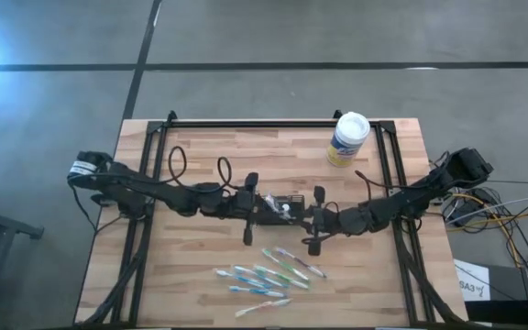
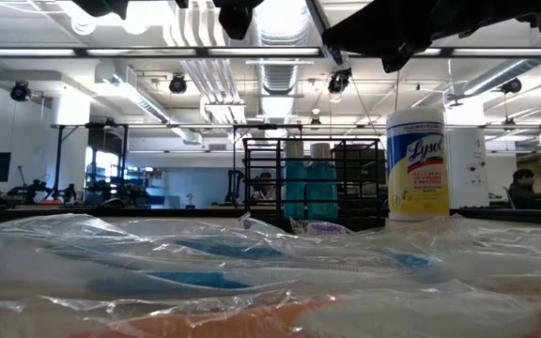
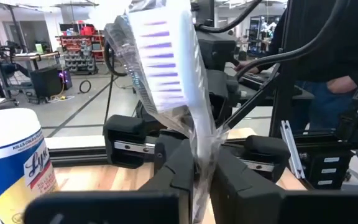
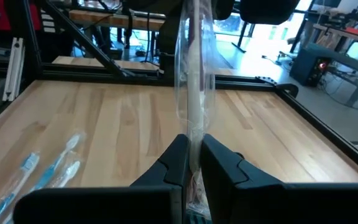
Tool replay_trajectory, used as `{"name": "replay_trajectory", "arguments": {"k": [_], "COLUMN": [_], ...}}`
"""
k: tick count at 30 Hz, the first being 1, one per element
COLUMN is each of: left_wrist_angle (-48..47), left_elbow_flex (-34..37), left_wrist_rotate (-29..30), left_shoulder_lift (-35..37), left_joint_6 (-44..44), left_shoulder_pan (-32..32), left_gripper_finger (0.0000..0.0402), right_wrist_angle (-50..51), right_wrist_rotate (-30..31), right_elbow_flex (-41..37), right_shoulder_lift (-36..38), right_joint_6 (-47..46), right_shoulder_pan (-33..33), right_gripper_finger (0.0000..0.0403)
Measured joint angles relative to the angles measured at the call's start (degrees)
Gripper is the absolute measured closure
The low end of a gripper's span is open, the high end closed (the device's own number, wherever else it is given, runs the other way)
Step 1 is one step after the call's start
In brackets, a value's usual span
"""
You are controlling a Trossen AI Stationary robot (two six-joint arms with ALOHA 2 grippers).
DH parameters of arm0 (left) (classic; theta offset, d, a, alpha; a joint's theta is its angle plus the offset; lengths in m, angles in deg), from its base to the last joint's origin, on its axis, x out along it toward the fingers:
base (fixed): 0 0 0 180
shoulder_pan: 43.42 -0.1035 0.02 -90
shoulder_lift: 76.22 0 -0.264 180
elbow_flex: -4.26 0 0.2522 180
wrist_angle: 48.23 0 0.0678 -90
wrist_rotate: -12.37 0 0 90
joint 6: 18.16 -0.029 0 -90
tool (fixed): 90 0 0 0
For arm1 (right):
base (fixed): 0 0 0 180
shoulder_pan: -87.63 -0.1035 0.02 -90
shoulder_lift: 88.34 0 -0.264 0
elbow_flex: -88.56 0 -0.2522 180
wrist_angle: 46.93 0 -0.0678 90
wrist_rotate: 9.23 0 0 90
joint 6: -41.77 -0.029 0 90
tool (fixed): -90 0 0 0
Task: Pick & Place toothbrushing station
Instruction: Put the top violet toothbrush into the mesh organizer
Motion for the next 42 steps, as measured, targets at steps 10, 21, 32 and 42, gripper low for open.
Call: {"name": "replay_trajectory", "arguments": {"k": [10, 21, 32, 42], "left_wrist_angle": [-9.0, -18.3, -16.0, -17.9], "left_elbow_flex": [0.1, 7.0, 27.0, 32.8], "left_wrist_rotate": [-0.9, 0.5, 2.5, 4.5], "left_shoulder_lift": [6.9, 21.4, 41.7, 50.9], "left_joint_6": [-1.5, -2.1, 8.8, 8.3], "left_shoulder_pan": [0.8, 3.0, 2.9, 2.9], "left_gripper_finger": [0.0376, 0.0376, 0.0377, 0.0376], "right_wrist_angle": [-0.9, 4.6, 5.1, -17.2], "right_wrist_rotate": [1.0, 1.0, -4.1, -17.6], "right_elbow_flex": [0.1, 0.1, -3.0, -18.3], "right_shoulder_lift": [0.5, 5.4, 11.0, 19.0], "right_joint_6": [1.9, 1.7, 3.4, 4.1], "right_shoulder_pan": [-2.4, -5.2, -11.1, -9.5], "right_gripper_finger": [0.0313, 0.0248, 0.0361, 0.0394]}}
